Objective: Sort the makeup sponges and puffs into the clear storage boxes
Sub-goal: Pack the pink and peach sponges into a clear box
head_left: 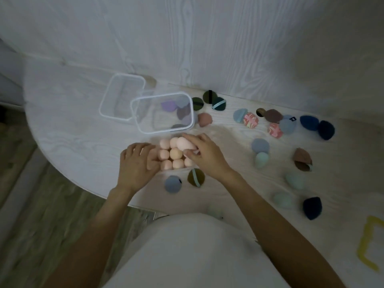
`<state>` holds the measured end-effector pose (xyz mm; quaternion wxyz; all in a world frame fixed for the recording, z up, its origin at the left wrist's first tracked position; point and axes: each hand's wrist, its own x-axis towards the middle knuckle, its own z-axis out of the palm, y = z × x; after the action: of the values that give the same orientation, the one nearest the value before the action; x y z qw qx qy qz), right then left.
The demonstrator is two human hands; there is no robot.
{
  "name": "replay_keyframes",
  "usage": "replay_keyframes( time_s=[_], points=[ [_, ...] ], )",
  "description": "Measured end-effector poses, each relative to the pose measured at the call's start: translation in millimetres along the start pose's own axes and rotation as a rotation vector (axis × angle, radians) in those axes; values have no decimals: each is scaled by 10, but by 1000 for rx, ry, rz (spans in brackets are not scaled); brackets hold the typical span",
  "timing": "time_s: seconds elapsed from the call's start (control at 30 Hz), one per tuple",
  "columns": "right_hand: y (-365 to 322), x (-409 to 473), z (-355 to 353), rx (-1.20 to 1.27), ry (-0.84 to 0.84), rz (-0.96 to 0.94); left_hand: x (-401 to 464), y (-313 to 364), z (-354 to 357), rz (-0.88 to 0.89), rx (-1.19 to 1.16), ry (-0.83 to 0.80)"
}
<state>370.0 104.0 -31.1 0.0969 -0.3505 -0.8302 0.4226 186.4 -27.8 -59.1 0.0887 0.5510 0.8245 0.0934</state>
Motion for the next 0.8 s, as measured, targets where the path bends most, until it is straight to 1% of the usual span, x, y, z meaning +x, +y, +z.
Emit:
replay_keyframes(
  time_s=[0.07,0.13,0.23,0.33,0.43,0.47,0.5,0.57,0.67,0.8],
  points=[
    [-143,163,159,-54,-40,-17,-24,-110,10,-4,41,-34],
    [-257,300,320,-60,-10,-44,-38,-163,26,13,34,-74],
    [-373,510,546,-153,41,-127,-35,-247,26,71,6,-103],
    [-411,640,745,-375,-11,-255,-23,-357,47,111,-9,-128],
    [-350,668,850,-651,20,-409,-14,-393,88,140,-29,-64],
    [-349,666,868,-686,-23,-430,-15,-400,105,146,-37,-53],
    [-365,660,873,-694,-83,-436,-18,-407,121,153,-43,-43],
    [-400,685,882,-701,-194,-369,-17,-431,149,168,-53,-24],
    [-451,810,861,-752,-217,-296,-7,-448,165,184,-61,-7],
    [-467,891,828,-750,-247,-273,-7,-457,193,224,-71,27]
  ],
)
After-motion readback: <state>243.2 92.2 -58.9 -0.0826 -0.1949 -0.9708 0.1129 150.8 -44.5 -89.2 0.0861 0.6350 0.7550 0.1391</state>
